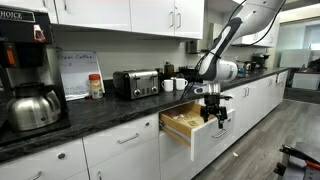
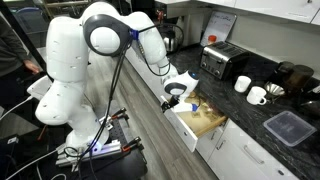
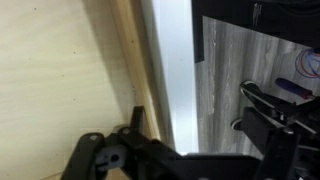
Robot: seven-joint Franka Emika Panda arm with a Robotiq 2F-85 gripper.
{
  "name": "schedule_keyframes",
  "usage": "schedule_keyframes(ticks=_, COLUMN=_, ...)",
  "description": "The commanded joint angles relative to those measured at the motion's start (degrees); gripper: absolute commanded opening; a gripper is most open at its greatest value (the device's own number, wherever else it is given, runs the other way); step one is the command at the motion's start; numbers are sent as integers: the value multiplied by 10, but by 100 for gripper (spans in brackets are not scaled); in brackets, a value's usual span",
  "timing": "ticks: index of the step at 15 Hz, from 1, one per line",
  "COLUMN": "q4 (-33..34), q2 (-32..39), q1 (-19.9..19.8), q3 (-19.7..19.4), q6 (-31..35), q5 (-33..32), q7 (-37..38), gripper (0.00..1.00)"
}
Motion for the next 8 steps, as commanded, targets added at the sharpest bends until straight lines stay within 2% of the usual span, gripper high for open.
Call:
schedule_keyframes(ticks=1, q4=-11, q2=-27, q1=27, q3=-25, q6=-46, q5=26, q7=-30, gripper=100)
schedule_keyframes(ticks=5, q4=-7, q2=-39, q1=42, q3=-37, q6=-80, q5=36, q7=-49, gripper=100)
schedule_keyframes(ticks=7, q4=-3, q2=-45, q1=50, q3=-43, q6=-74, q5=37, q7=-57, gripper=100)
schedule_keyframes(ticks=8, q4=-3, q2=-50, q1=62, q3=-51, q6=-50, q5=21, q7=-54, gripper=100)
